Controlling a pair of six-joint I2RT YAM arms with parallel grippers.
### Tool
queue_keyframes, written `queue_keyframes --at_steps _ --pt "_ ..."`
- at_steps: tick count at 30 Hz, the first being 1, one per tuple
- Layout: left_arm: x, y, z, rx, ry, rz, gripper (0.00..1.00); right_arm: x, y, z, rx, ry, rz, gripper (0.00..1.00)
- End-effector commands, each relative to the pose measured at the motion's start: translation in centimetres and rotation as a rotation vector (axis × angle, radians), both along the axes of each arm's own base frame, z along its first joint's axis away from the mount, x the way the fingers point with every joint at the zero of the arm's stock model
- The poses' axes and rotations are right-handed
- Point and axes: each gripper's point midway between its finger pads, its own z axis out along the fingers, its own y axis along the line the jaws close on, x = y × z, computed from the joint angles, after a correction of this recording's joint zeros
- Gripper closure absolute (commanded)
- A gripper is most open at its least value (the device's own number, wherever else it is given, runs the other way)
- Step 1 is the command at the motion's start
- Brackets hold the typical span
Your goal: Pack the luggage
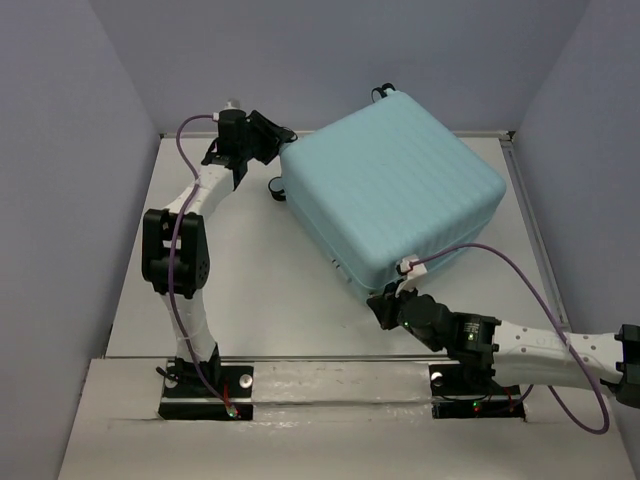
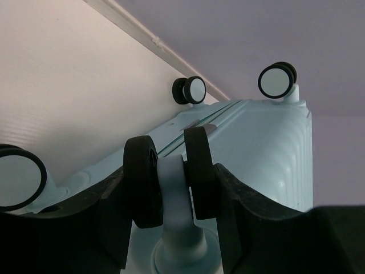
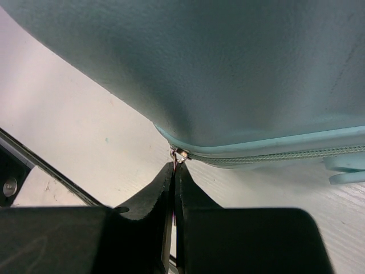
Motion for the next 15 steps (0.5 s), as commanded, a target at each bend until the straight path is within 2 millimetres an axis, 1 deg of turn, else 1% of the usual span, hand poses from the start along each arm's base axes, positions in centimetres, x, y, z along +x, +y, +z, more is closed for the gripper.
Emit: queue_keyframes --at_steps 1,2,3,7,8,9,10,11,12,13,14,15 --pt "0.3 -0.2 5.4 0.005 -0.233 -0.032 0.7 -1.7 2.2 1.7 0.075 0.033 0.099 0.93" --pt "0.0 0.1 5.5 0.011 -0.242 -0.024 0.88 -1.7 2.2 1.6 0.074 0.036 0.098 0.93" --pt "0.1 0.9 5.8 0.026 -0.257 0.011 0.94 -1.7 2.2 1.6 0.073 0.035 0.097 0.93" --pt "-0.8 3.4 7.0 0.073 -0.31 0.092 0.94 -1.3 2.1 1.9 0.076 0.023 0.078 0.93" --pt "-1.5 4.0 7.4 0.084 -0.321 0.105 0.94 -0.8 1.9 2.2 0.077 0.011 0.057 0.93" --pt "-1.8 4.7 7.7 0.096 -0.33 0.122 0.94 -0.7 1.9 2.4 0.08 0.003 0.056 0.93" --pt "-2.0 5.9 8.0 0.119 -0.343 0.157 0.94 0.0 1.7 3.0 0.088 -0.009 0.038 0.93" --pt "-3.3 6.7 7.9 0.128 -0.345 0.171 0.94 0.5 1.5 3.3 0.086 -0.016 0.028 0.93" --pt "-4.0 7.4 8.1 0.136 -0.35 0.19 0.94 0.9 1.3 3.6 0.089 -0.023 0.019 0.93" --pt "-4.5 8.9 7.9 0.143 -0.348 0.229 0.94 1.4 1.3 4.4 0.084 -0.043 0.027 0.93" --pt "-6.6 9.7 7.4 0.144 -0.341 0.246 0.94 3.2 0.7 5.4 0.109 -0.068 -0.019 0.93" --pt "-7.6 10.4 7.3 0.148 -0.345 0.273 0.94 4.2 0.3 6.0 0.114 -0.081 -0.032 0.93"
